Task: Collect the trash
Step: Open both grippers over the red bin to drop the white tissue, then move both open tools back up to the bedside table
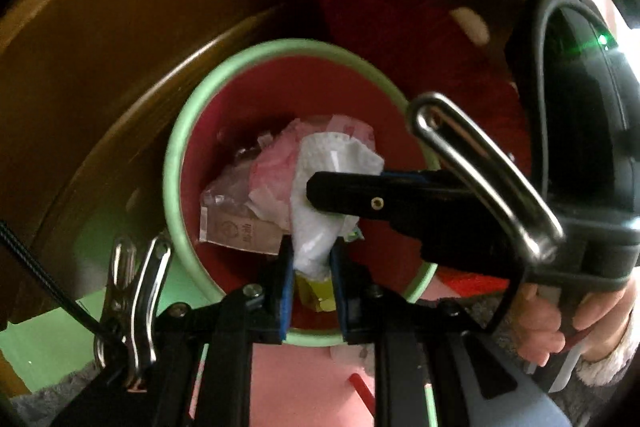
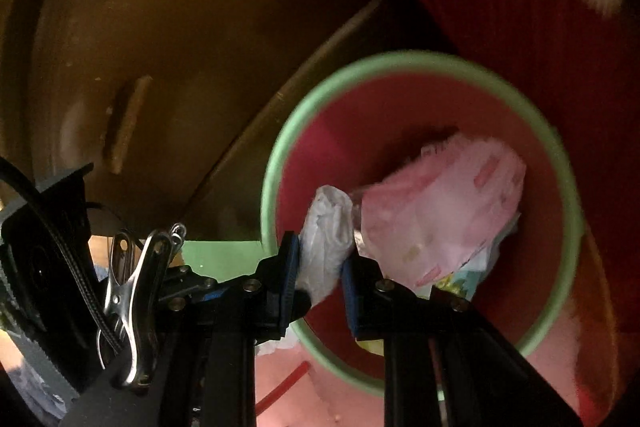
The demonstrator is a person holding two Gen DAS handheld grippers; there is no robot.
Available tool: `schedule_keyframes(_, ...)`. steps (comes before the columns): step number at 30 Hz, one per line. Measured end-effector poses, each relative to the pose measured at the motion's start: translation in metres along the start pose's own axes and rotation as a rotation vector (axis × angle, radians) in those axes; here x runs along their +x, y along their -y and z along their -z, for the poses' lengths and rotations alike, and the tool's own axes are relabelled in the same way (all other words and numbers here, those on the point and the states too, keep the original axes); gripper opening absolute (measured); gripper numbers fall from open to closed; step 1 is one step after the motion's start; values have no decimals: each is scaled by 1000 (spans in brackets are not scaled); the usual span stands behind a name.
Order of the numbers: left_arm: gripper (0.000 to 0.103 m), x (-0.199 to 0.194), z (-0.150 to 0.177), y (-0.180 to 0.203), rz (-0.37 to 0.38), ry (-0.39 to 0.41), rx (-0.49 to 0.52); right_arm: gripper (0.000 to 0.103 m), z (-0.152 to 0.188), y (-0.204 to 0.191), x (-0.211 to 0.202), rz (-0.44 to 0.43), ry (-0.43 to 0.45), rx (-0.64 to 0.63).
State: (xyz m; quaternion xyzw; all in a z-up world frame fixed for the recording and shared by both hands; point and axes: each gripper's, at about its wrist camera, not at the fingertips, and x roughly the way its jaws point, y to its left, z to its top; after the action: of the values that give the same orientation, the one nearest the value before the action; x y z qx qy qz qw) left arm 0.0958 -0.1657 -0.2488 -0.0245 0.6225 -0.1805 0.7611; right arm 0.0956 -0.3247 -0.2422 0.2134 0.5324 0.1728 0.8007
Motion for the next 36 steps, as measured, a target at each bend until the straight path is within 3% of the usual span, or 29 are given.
schedule_keyframes(9,20,10,-7,1,5,12,5,21,-8,4,1,45,10,10)
schedule_keyframes(15,37,13,-6,-4,-29,6,-6,22,-9,9,0,34,4,7)
schedule_keyframes(20,46,14,-6,-8,-81,7,-12,34,-10,15,4,48,5,43)
schedule_keyframes(25,57,13,-6,-10,-95,4,-9,68,-13,22,3,84,22,78)
schedule_keyframes(36,58,6,2,-1,-123,38,33,70,-10,22,-1,29,26,128)
